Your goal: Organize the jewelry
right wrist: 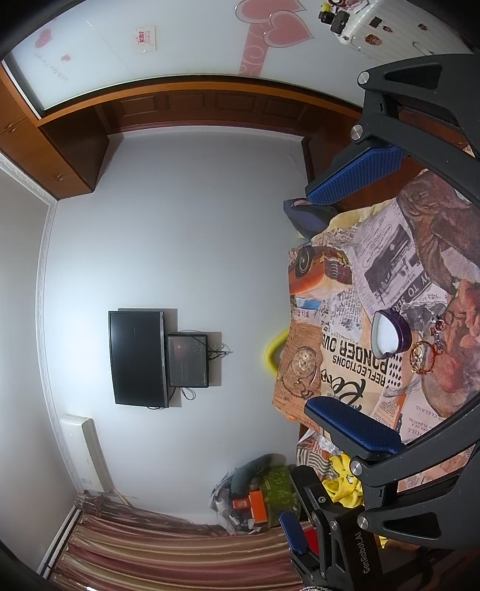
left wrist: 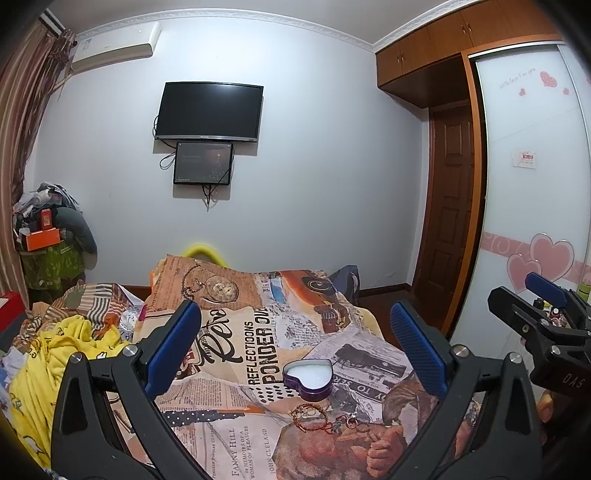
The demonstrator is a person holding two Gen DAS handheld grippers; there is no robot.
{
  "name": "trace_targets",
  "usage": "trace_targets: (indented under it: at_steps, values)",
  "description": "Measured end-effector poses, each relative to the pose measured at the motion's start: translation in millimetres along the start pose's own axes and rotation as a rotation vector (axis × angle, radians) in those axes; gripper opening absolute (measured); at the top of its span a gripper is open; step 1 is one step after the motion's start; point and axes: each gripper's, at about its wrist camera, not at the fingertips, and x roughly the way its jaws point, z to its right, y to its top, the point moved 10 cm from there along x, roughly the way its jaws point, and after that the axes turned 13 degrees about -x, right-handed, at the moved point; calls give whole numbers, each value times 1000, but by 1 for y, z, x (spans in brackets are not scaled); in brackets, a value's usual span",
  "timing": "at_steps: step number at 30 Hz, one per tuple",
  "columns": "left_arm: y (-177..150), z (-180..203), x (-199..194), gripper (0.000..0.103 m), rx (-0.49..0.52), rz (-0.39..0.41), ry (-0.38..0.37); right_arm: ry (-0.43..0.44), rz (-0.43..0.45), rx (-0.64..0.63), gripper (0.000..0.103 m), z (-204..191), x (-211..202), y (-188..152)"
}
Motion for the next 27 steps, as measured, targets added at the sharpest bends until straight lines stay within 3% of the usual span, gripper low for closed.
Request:
trace_targets:
  at_steps: [27]
  values:
    - [-3,1,0,103,4,-3,2,0,-3,4,103,-2,-1,1]
